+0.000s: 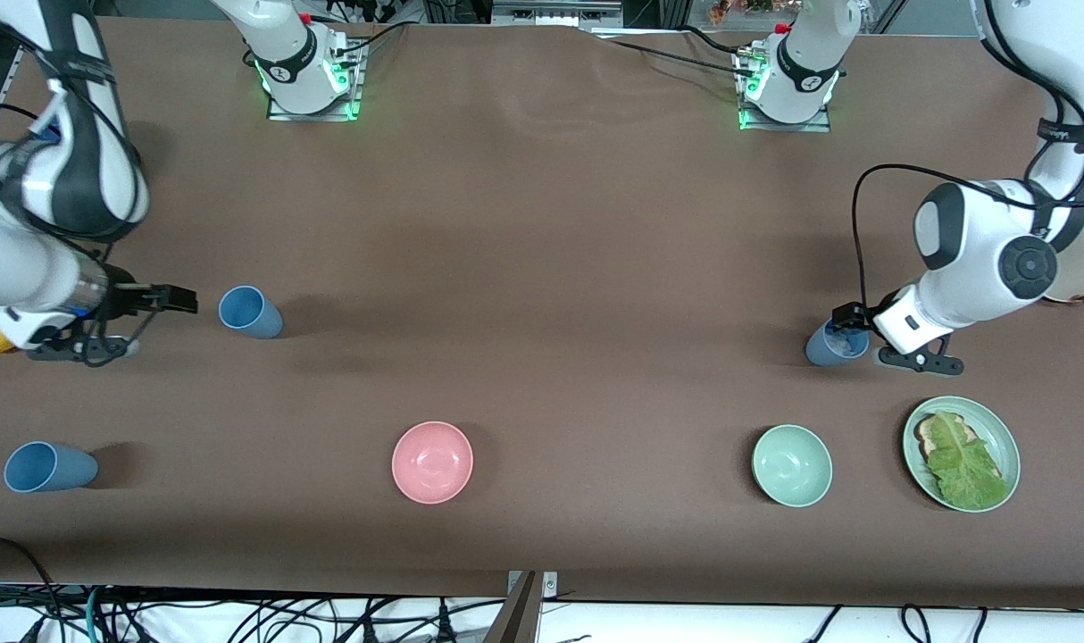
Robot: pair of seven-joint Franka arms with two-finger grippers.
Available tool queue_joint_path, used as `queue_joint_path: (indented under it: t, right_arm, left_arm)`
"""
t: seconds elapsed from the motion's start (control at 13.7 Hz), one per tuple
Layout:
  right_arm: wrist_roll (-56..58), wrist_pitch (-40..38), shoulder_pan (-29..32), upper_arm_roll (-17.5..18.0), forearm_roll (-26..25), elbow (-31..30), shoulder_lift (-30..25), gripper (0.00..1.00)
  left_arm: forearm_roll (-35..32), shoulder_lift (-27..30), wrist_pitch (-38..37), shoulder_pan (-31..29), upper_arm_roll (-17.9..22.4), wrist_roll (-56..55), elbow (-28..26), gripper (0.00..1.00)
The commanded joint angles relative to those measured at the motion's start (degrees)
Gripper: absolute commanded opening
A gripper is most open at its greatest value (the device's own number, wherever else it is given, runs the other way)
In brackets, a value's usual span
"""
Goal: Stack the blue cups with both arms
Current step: 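Reach the left gripper to one blue cup while the right gripper reaches another, then grasp both blue cups, the left gripper carrying its cup toward mid-table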
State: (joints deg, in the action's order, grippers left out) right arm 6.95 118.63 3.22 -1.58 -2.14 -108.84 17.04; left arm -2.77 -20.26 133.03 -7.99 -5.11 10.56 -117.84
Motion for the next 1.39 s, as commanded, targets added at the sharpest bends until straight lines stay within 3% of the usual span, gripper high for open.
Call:
queue_joint_path:
  t: [0.0,0.15,0.51,0.8,0.88,0.95,1.17,1.24,1.32]
  right_arm:
    - [0.0,6.2,0.3,0.3,-0.9,-5.3,-0.5,1.00]
    - [-0.2,6.5,0.3,0.3,-0.9,-5.4,0.6,1.00]
    - [-0.2,6.6,0.1,0.3,-0.9,-5.2,3.3,1.00]
    - [-0.3,6.4,-0.1,0.4,-0.8,-5.2,4.8,1.00]
    - [-0.3,6.3,-0.1,0.4,-0.8,-5.2,4.9,0.92]
    - [-0.3,6.0,-0.1,0.4,-0.8,-5.1,5.1,0.77]
    - [-2.2,5.0,-0.1,0.5,-0.3,-5.1,5.5,0.13]
    - [-2.4,4.1,-0.1,0.6,-0.2,-4.8,5.5,0.00]
    - [-2.4,2.9,-0.1,0.8,0.0,-4.5,5.5,0.00]
  left_arm:
    - [-2.9,-0.8,2.0,-0.1,0.1,-1.0,-0.2,0.29]
    - [-2.9,-1.4,2.0,-0.3,0.0,-1.1,0.1,0.00]
    - [-2.2,-1.0,0.7,0.5,-0.4,-4.1,3.0,0.00]
    - [-2.0,-1.0,-11.9,3.4,-5.5,-16.3,11.9,0.00]
    - [-1.9,-1.2,-14.4,5.2,-6.0,-20.3,14.2,0.00]
    - [-1.6,-1.3,-15.3,7.3,-6.2,-23.7,15.4,0.00]
    - [5.5,-3.6,-15.0,14.8,-6.1,-31.9,18.5,0.00]
    - [7.5,-5.5,-14.9,16.8,-6.1,-33.5,20.3,0.00]
    - [8.4,-6.9,-14.4,19.2,-6.2,-34.8,21.7,0.00]
